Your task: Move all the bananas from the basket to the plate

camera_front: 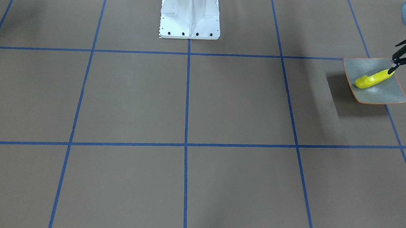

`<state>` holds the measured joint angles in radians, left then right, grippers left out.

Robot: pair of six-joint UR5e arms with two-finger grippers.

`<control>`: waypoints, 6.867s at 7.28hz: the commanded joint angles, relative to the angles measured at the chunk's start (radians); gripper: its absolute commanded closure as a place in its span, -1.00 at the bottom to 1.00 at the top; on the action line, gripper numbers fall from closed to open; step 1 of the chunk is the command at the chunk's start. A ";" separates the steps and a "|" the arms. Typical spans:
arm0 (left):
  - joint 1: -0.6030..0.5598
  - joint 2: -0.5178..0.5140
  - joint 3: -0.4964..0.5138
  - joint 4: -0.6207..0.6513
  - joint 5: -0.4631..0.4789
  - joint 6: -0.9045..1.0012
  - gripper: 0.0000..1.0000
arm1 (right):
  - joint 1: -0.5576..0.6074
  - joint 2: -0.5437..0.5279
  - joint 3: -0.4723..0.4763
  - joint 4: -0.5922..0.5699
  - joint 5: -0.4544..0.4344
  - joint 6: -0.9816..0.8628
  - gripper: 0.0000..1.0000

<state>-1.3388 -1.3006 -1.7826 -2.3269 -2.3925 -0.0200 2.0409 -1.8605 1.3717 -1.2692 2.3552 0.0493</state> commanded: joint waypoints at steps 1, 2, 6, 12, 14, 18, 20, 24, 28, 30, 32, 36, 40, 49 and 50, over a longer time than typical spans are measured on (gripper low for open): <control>-0.002 0.004 -0.018 0.000 -0.001 0.000 -1.00 | -0.002 0.004 -0.067 0.166 -0.008 0.209 -0.97; -0.002 0.004 -0.024 0.000 -0.001 0.000 -1.00 | -0.007 0.006 -0.130 0.291 -0.020 0.268 -0.98; -0.002 0.001 -0.031 0.000 -0.001 0.000 -1.00 | -0.103 0.047 -0.125 0.335 -0.010 0.481 -0.98; -0.010 -0.003 -0.067 0.001 0.001 0.000 -1.00 | -0.136 0.038 -0.190 0.337 -0.005 0.478 -0.93; -0.011 -0.005 -0.070 0.001 0.001 0.000 -1.00 | -0.136 0.038 -0.215 0.338 -0.004 0.480 -0.76; -0.013 0.006 -0.070 0.001 0.001 0.000 -1.00 | -0.136 0.050 -0.194 0.337 0.016 0.478 1.00; -0.013 0.020 -0.069 0.001 0.001 0.000 -1.00 | -0.128 0.043 -0.100 0.338 0.016 0.468 1.00; -0.011 0.026 -0.055 0.009 -0.010 -0.009 -1.00 | -0.096 0.056 0.073 0.337 -0.072 0.446 1.00; -0.002 -0.049 -0.060 0.008 -0.013 -0.157 -1.00 | -0.287 0.113 0.369 0.337 -0.085 0.446 1.00; 0.015 -0.133 -0.060 0.008 -0.033 -0.317 -1.00 | -0.440 0.168 0.466 0.439 -0.080 0.448 1.00; 0.065 -0.239 -0.060 0.006 -0.109 -0.499 -1.00 | -0.612 0.251 0.466 0.536 -0.085 0.451 1.00; 0.197 -0.448 -0.070 -0.002 -0.096 -1.029 -1.00 | -0.941 0.438 0.480 0.538 -0.234 0.458 1.00; 0.204 -0.646 -0.072 -0.011 -0.044 -1.581 -1.00 | -1.336 0.592 0.550 0.524 -0.703 0.595 1.00; 0.414 -0.795 -0.118 0.159 0.151 -1.985 -1.00 | -1.806 0.922 0.586 -0.056 -1.498 0.387 1.00; 0.421 -0.799 -0.120 0.159 0.153 -1.991 -1.00 | -1.829 0.926 0.584 -0.062 -1.531 0.341 1.00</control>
<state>-0.9289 -2.0952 -1.8972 -2.1692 -2.2408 -2.0044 0.2320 -0.9458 1.9579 -1.3126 0.8555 0.4418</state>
